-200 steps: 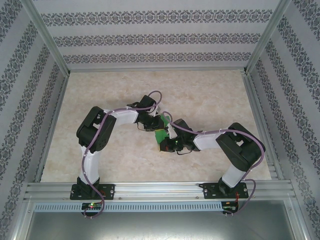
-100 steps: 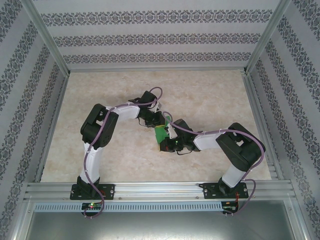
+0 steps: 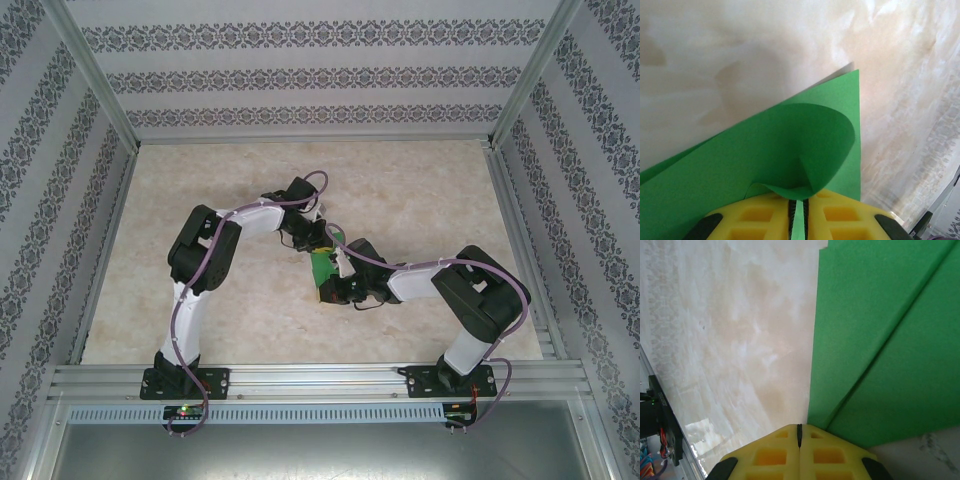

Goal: Fold a paper plane with a square sheet of paper (pick it up from the middle)
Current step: Fourth fold the wing at the center of the table.

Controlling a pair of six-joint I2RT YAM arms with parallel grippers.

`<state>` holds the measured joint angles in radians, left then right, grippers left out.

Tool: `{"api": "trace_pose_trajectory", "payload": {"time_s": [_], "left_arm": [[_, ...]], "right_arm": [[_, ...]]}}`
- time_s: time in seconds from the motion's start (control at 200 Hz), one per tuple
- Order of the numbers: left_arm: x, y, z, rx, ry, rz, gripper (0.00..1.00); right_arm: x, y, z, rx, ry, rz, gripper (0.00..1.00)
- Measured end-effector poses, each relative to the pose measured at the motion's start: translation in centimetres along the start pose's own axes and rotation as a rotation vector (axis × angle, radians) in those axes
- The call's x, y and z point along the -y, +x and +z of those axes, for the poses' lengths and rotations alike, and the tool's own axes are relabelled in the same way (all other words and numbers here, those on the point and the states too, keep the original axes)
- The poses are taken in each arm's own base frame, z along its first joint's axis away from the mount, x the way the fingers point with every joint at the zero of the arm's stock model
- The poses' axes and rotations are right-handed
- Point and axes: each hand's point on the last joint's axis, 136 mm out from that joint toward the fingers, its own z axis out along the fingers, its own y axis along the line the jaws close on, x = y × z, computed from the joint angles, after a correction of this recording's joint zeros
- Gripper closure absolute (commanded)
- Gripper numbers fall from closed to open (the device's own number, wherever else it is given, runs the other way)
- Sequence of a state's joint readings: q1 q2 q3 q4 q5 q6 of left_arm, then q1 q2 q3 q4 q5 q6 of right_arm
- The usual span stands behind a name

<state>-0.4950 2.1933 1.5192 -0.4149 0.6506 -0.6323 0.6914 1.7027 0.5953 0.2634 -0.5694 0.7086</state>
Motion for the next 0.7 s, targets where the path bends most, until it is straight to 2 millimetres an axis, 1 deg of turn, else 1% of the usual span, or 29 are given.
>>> {"api": "trace_pose_trajectory", "payload": {"time_s": [0.25,0.385,0.425,0.46,0.515,0.585,0.639,0.699], "left_arm": [[0.1,-0.2,0.1,-0.018,-0.008,-0.013,0.82],[0.2,-1.0,0.0,-0.002,-0.011,-0.01,0.82],[0.2,-1.5,-0.1,0.018,-0.015,-0.003,0.82],[0.2,-2.4,-0.2,0.051,-0.019,0.007,0.82],[-0.1,-4.3,-0.5,0.114,-0.03,0.02,0.82],[-0.7,-6.3,-1.1,0.174,-0.038,0.022,0.82],[-1.1,-7.2,-1.3,0.195,-0.042,0.019,0.82],[-1.3,-7.4,-1.4,0.198,-0.04,0.015,0.82]], "right_arm": [[0.0,0.0,0.0,-0.002,-0.003,0.0,0.97],[0.0,0.0,0.0,-0.001,-0.003,0.0,0.97],[0.0,0.0,0.0,-0.001,-0.004,0.0,0.97],[0.0,0.0,0.0,-0.002,-0.004,0.0,0.97],[0.0,0.0,0.0,-0.002,-0.004,-0.001,0.97],[0.0,0.0,0.0,-0.002,-0.005,-0.001,0.97],[0.0,0.0,0.0,-0.003,-0.005,-0.001,0.97],[0.0,0.0,0.0,-0.003,-0.005,0.0,0.97]]}}
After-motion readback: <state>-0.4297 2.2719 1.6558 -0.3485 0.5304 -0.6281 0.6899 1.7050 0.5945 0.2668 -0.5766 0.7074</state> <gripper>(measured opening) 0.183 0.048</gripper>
